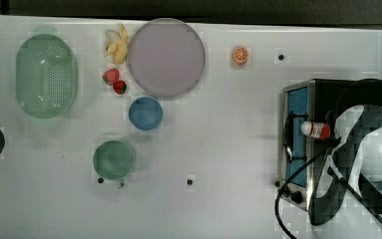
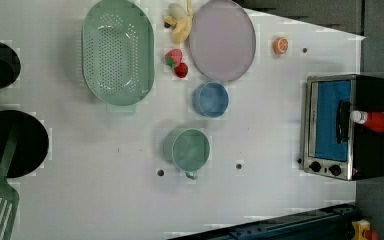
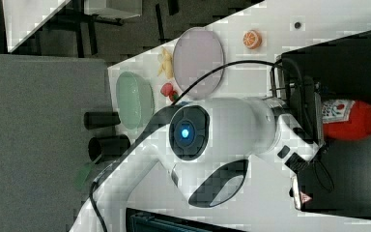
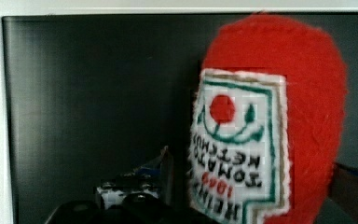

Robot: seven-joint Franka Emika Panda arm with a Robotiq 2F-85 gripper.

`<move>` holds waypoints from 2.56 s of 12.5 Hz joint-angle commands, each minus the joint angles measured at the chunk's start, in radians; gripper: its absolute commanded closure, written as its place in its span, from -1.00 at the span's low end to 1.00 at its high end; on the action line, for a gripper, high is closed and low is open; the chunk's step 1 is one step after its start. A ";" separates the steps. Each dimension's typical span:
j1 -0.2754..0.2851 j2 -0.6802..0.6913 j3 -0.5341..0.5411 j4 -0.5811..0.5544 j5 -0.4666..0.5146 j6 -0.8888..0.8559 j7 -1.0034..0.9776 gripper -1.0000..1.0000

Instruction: Pick Ketchup from oven and place it on table.

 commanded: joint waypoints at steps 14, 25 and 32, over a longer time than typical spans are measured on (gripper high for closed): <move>0.185 -0.198 0.052 0.215 -0.006 -0.354 -0.010 -0.27; 0.354 -0.286 0.276 0.166 -0.049 -0.480 -0.007 -0.27; 0.409 -0.284 0.332 -0.120 -0.105 -0.263 0.001 -0.27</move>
